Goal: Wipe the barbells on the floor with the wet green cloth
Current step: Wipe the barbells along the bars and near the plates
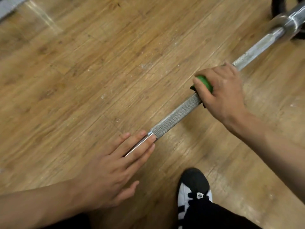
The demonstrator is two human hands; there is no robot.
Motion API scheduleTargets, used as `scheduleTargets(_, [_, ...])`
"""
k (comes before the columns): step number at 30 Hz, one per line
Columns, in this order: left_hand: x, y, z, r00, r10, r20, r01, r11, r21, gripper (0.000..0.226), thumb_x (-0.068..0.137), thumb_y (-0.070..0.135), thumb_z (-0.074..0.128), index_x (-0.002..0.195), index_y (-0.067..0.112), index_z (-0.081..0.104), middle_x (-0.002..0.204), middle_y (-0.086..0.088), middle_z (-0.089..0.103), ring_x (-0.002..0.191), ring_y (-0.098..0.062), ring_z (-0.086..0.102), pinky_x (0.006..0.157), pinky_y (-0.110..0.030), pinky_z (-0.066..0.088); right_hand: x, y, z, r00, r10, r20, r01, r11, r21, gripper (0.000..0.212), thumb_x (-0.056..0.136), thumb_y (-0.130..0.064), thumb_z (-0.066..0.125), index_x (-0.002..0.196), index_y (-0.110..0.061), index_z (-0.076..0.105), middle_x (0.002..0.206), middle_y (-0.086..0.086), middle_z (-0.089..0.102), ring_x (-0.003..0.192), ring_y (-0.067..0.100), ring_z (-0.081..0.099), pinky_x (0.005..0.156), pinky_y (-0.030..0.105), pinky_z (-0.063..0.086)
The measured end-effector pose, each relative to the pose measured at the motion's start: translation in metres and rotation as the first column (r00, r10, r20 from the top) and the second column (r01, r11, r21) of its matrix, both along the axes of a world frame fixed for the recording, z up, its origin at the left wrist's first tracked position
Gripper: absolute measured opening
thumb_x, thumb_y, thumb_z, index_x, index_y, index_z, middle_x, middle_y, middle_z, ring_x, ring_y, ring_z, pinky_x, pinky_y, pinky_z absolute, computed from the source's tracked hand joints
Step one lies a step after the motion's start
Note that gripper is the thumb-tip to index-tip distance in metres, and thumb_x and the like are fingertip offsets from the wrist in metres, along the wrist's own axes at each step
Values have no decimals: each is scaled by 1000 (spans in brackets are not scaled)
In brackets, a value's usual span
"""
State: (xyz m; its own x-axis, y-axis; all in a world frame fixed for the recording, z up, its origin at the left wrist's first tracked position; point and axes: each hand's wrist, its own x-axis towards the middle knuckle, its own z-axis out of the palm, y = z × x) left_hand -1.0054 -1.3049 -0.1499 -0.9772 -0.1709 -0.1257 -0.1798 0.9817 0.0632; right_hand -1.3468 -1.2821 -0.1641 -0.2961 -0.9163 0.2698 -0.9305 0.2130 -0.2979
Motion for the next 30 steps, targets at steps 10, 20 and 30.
scheduleTargets(10, [-2, 8, 0, 1000, -13, 8, 14, 999, -34, 95, 88, 54, 63, 161, 2, 32, 172, -17, 17, 159, -34, 16, 124, -55, 20, 67, 30, -2, 904, 426, -29, -426, 905, 6, 40, 110, -39, 45, 115, -9, 72, 84, 9, 62, 79, 31, 58, 83, 47, 46])
scheduleTargets(20, [2, 3, -3, 1000, 1, -17, -2, 1000, -10, 84, 96, 57, 48, 161, 5, 32, 172, -14, 19, 159, -32, 17, 124, -55, 21, 88, 23, 4, 999, -13, 30, 13, 1000, 0, 28, 102, -32, 51, 106, -15, 72, 89, 8, 62, 92, 31, 56, 105, 50, 36])
scheduleTargets(30, [8, -9, -6, 999, 19, -28, -20, 999, -28, 89, 91, 51, 56, 163, 8, 26, 173, -11, 16, 160, -32, 15, 122, -57, 23, -12, -5, 6, 998, 56, -17, -56, 998, -2, 32, 106, -29, 49, 94, -10, 71, 76, 10, 62, 77, 35, 57, 85, 45, 43])
